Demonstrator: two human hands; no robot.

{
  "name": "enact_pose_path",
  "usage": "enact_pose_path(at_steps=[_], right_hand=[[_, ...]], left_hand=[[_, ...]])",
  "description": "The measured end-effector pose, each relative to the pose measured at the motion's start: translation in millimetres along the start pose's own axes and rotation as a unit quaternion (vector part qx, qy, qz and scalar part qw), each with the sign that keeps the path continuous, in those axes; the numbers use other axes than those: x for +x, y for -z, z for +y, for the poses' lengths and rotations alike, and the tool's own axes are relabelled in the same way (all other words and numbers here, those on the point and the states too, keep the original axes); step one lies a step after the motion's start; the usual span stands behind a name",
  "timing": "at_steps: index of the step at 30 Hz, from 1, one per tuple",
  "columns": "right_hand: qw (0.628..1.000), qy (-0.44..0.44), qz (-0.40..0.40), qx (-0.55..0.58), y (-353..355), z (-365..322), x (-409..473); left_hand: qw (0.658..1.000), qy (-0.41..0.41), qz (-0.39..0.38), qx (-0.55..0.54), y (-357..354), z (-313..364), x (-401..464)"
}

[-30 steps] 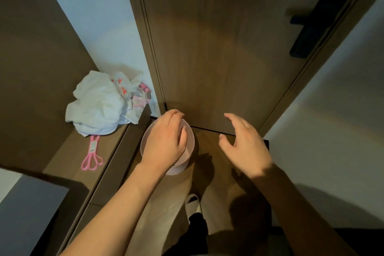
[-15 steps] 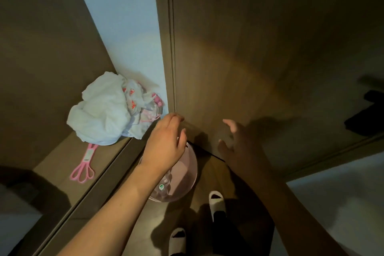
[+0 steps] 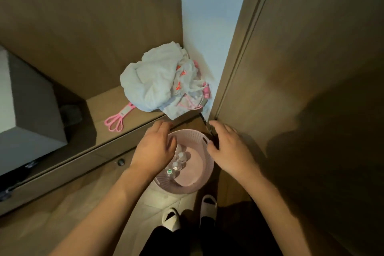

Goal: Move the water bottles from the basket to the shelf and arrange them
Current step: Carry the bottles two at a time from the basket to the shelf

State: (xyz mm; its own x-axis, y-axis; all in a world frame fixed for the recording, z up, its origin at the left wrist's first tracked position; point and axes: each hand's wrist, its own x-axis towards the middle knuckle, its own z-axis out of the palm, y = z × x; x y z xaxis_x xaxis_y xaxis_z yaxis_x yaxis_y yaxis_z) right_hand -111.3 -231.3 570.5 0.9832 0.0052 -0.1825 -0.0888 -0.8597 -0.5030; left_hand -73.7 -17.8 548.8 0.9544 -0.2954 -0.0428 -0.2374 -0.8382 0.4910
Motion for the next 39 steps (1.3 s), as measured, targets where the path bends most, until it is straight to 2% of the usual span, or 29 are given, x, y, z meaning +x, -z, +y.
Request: enact_pose_path(at_steps=[6,9,13,16,19,23,33,39], right_hand=[[0.995,0.039,-0.088,-0.037,-84.5,39.0,61.2],[0.992,0.032,-0.107,-0.05,-165.4,73.9,96.8],[0.988,0.052,-0.126,-0.071,-291.9,134.5,143.5],[0.985,0.07,-0.144,-0.057,-383.8,176.6,174.2],[0.974,0.091,-0.177,-0.108,-466.3,213.1,203.1],[0.956,0.103,-0.241,-0.134,-546.5,247.6,239.3],[0.935,0.134,-0.25,-0.213,-597.7,266.4,261.1],[0.932,0.145,-0.247,-0.222,-589.9,262.9,253.2]], left_hand=[[0.993,0.089,-0.074,0.012,-65.4,-60.3,8.9],[0.989,0.113,-0.093,0.008,-131.2,-109.5,21.5],[0.983,0.169,-0.072,-0.028,-241.5,-189.4,39.2],[0.981,0.167,-0.095,-0.029,-333.9,-241.1,47.9],[0.978,0.163,-0.126,-0.024,-414.4,-277.8,56.8],[0.968,0.164,-0.184,0.034,-484.8,-309.9,67.2],[0.933,0.167,-0.241,0.209,-535.8,-313.3,74.8],[0.945,0.187,-0.23,0.14,-526.5,-311.5,76.0]])
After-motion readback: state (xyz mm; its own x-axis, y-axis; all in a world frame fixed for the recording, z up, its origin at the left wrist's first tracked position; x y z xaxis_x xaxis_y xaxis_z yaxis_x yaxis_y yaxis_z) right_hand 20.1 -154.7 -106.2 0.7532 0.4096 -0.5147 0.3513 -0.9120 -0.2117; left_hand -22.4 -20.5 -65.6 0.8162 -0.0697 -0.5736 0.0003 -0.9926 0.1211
